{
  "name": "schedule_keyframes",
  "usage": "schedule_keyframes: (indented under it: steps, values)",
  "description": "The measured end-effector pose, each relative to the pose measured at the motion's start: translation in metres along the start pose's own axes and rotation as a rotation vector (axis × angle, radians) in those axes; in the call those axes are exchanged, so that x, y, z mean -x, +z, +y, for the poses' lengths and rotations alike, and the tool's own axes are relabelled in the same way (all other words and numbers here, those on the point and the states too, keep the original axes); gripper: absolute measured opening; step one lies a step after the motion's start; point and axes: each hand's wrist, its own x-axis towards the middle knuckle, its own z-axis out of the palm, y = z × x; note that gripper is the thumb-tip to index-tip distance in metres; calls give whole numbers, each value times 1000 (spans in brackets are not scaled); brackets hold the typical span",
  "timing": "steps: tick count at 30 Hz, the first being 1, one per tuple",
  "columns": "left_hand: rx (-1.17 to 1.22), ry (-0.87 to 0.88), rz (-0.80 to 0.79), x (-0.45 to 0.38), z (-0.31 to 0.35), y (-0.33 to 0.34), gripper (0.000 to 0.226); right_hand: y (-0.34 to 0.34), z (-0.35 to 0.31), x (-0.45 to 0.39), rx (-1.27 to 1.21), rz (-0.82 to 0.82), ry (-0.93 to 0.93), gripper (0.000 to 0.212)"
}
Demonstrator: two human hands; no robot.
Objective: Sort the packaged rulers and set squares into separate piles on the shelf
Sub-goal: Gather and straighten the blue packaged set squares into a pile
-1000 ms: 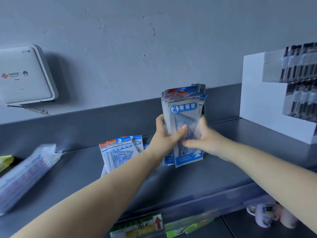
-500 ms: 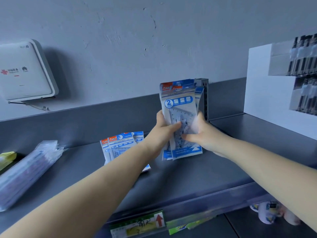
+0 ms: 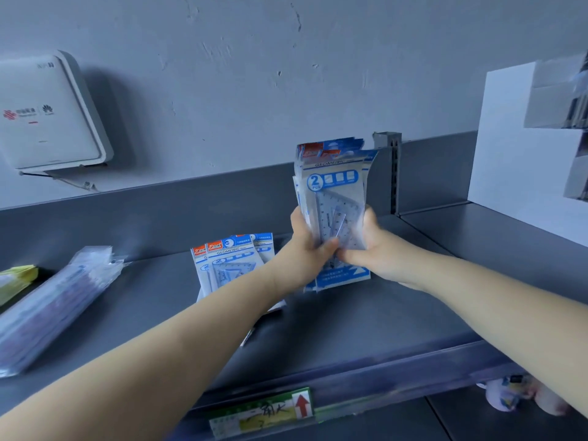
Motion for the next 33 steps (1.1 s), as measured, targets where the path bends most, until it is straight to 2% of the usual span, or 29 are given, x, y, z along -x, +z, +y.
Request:
schedule_keyframes:
  steps: [3, 5, 7, 9, 10, 12, 14, 16, 19, 22, 24, 26, 29, 33]
  values:
    - [-243, -21, -28, 3, 0, -7, 67, 2, 2, 2, 111, -18, 48, 71]
    - [-247, -60, -9, -1, 2, -12, 62, 2, -1, 0, 123, 8, 64, 61]
    - [-157, -125, -14, -6, 2, -18, 52, 1, -4, -5, 26, -8, 89, 56]
    - [-104, -234, -15, -6, 4, -20, 34, -1, -8, -8, -50, -55, 118, 41]
    - [-159, -298, 2, -6, 5, -20, 36, -2, -11, -9, -42, -70, 141, 29]
    - [-422, -392, 24, -6, 3, -19, 46, -2, -12, -10, 78, -69, 214, 10]
    - [-589, -405, 33, -8, -1, -17, 46, 1, -14, -11, 246, -62, 295, 23]
    - [-647, -392, 53, -11, -1, -17, 48, 5, -17, -11, 343, -38, 339, 33]
    - [-720, -312, 63, -13, 5, -23, 52, 5, -20, -12, 353, -25, 353, 32]
    - [-624, -258, 101, -10, 8, -45, 45, 2, -29, -13, 374, 63, 239, 25]
    - [-520, -235, 172, -3, 7, -69, 39, 5, -40, -15, 321, 157, 130, 50]
    - [-440, -237, 274, 8, 4, -94, 43, 15, -53, -16, 267, 193, 11, 61]
    - [-398, -284, 330, 29, -6, -123, 47, 43, -73, -16, 116, 86, -24, 57]
    - [-290, -480, 243, 52, -24, -141, 51, 82, -84, -13, 18, -148, 146, 55]
